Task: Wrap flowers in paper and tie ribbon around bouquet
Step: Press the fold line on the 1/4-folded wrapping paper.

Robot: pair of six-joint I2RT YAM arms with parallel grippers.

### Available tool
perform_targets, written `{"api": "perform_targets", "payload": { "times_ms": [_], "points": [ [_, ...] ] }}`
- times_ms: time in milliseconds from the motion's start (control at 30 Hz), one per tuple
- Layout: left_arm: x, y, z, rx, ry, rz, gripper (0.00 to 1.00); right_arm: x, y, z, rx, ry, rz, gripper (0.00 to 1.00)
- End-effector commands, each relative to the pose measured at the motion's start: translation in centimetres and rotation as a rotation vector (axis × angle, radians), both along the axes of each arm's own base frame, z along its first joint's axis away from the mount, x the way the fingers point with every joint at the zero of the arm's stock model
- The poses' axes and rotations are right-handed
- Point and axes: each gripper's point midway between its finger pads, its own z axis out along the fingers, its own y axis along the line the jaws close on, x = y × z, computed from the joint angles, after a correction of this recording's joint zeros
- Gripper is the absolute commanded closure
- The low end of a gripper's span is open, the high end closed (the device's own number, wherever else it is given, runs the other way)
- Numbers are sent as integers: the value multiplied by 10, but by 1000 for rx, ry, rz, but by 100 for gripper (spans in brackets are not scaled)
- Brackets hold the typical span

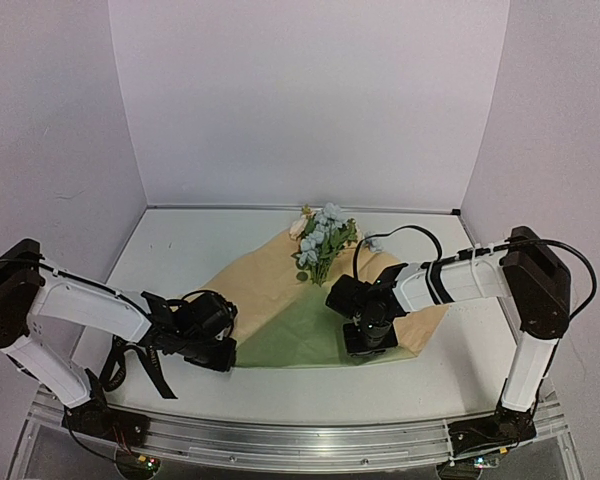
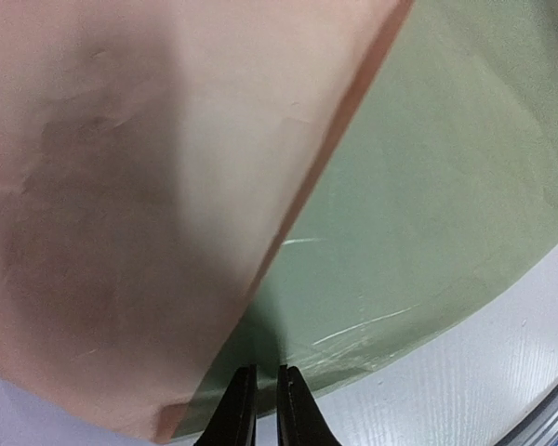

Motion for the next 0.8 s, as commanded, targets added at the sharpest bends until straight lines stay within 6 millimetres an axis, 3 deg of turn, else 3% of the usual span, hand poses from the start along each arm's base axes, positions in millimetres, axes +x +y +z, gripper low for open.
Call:
{"api": "perform_targets", "payload": {
  "times_ms": [0,200,467,667,767],
  "points": [
    [-13,53,-17,152,64,139,90,-2,-16,-16,-66,10,-19,93],
    [-16,73,-21,190,93,216,89,-2,-16,-16,-56,17,-27,93],
    [-7,62,-7,165,62,191,90,2,-7,2,10,3,-21,88],
    [16,43,33,137,-33,146,86,10,9,39,112,-38,5,66],
    [30,32,58,127,-96,115,84,11,3,56,126,-67,7,53]
  ]
}}
